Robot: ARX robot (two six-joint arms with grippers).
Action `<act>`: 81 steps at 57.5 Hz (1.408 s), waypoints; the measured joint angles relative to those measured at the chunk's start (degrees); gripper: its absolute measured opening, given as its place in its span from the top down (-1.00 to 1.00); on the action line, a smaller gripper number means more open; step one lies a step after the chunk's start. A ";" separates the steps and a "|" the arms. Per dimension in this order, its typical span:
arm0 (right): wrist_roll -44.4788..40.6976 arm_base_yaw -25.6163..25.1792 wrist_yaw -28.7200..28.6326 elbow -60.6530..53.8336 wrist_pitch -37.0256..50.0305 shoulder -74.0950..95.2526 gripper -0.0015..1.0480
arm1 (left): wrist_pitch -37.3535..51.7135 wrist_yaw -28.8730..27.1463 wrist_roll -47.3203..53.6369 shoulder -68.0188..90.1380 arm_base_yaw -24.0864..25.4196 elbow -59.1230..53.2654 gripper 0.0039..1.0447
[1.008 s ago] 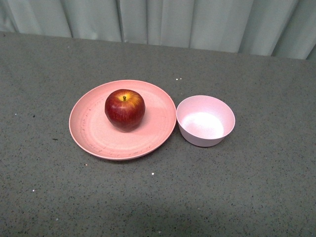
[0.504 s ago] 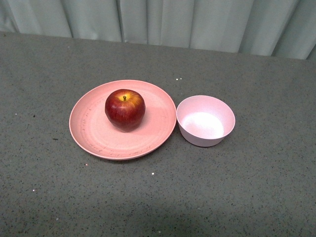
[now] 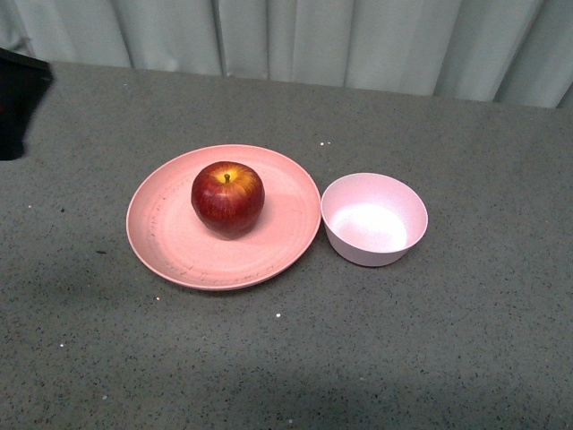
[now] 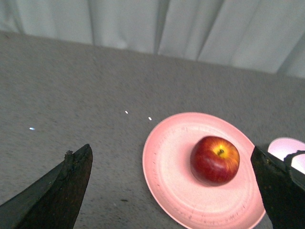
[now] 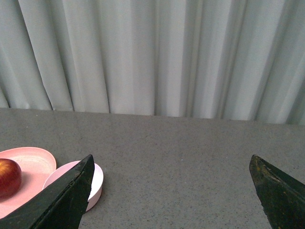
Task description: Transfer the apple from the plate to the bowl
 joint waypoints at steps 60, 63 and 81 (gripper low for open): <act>0.00 0.00 0.02 0.00 0.02 -0.02 -0.82 | -4.07 2.64 0.46 44.19 -9.94 30.86 -0.88; 0.00 0.00 0.02 0.00 0.00 -0.02 -0.82 | -4.44 2.54 0.50 44.96 -9.99 31.41 -0.88; -0.02 0.00 0.02 0.00 0.00 -0.02 -0.82 | -5.81 1.62 0.94 48.63 -9.70 33.20 -0.88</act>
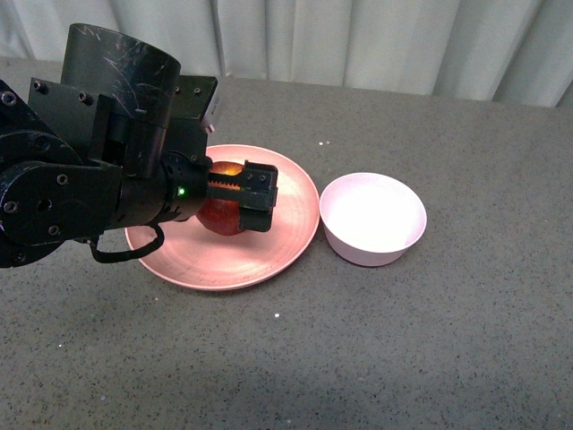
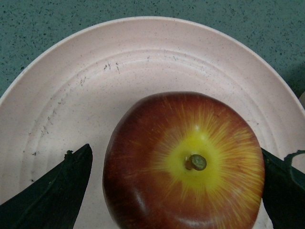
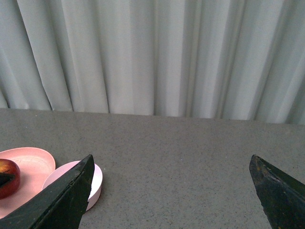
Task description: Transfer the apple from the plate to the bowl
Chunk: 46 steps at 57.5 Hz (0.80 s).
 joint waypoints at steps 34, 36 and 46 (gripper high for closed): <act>0.02 0.00 0.00 0.00 0.00 0.00 -0.82 | 0.57 -0.98 0.33 -7.23 -1.57 -2.82 -0.46; 0.00 0.00 0.00 0.00 0.00 0.00 -0.82 | 0.55 -0.72 0.33 -7.72 -2.19 -2.64 -0.46; 0.00 0.00 0.00 0.00 0.00 0.00 -0.82 | -0.87 0.50 0.20 -8.44 -6.73 0.76 -0.46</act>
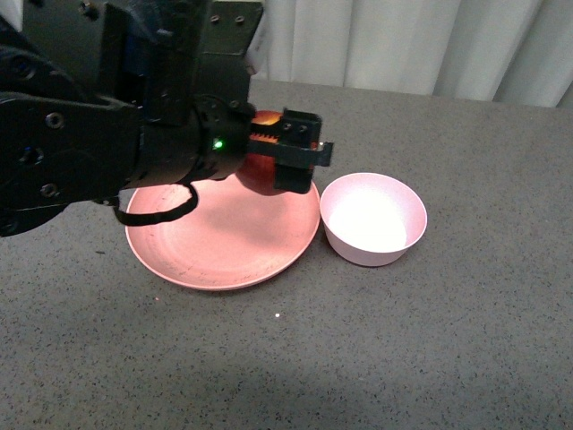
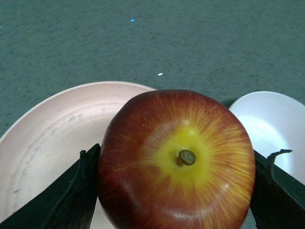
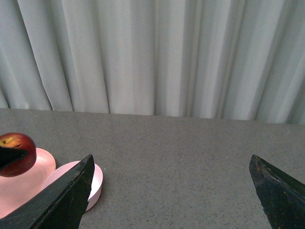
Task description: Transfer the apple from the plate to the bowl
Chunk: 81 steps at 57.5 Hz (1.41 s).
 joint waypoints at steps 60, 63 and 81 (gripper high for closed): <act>0.02 0.00 0.00 0.00 0.00 0.00 -0.82 | -4.70 -0.48 0.85 17.62 -9.75 16.83 -0.46; 0.02 0.00 0.00 0.00 0.00 0.00 -0.82 | -4.57 -0.66 1.09 17.62 -9.77 16.83 -0.46; 0.00 0.00 0.00 0.00 0.00 0.00 -0.82 | 2.16 -2.45 0.83 9.62 -10.14 9.53 -0.88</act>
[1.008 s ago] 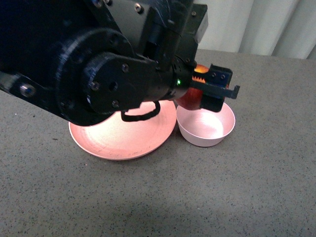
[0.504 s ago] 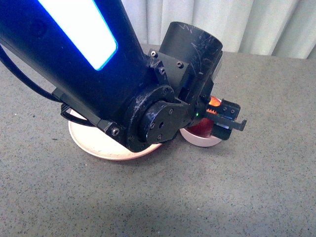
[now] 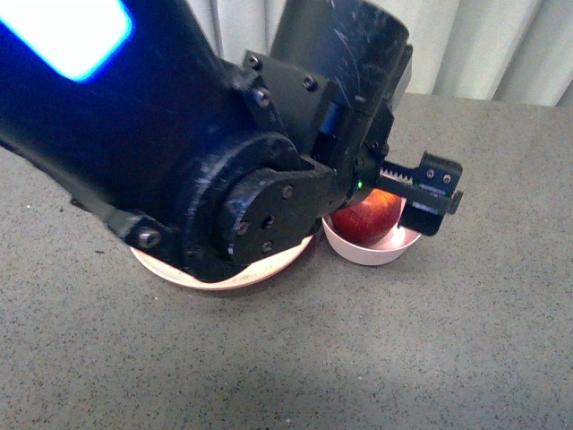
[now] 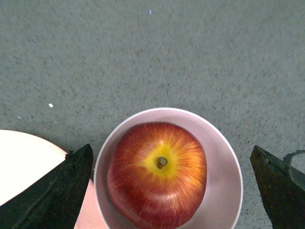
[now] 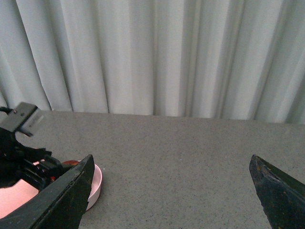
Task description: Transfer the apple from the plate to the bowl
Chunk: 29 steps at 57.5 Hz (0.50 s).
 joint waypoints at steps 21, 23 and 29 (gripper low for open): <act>0.02 0.00 0.00 0.00 0.02 0.00 -0.82 | 10.03 -3.93 -8.22 -20.24 5.27 -25.51 -0.88; 0.02 0.00 0.00 0.00 0.00 0.00 -0.82 | 10.73 -4.44 -8.68 -22.29 6.67 -28.87 -0.88; 0.02 0.00 0.00 0.00 0.00 0.00 -0.82 | 11.80 -5.27 -9.73 -26.23 9.77 -34.84 -0.88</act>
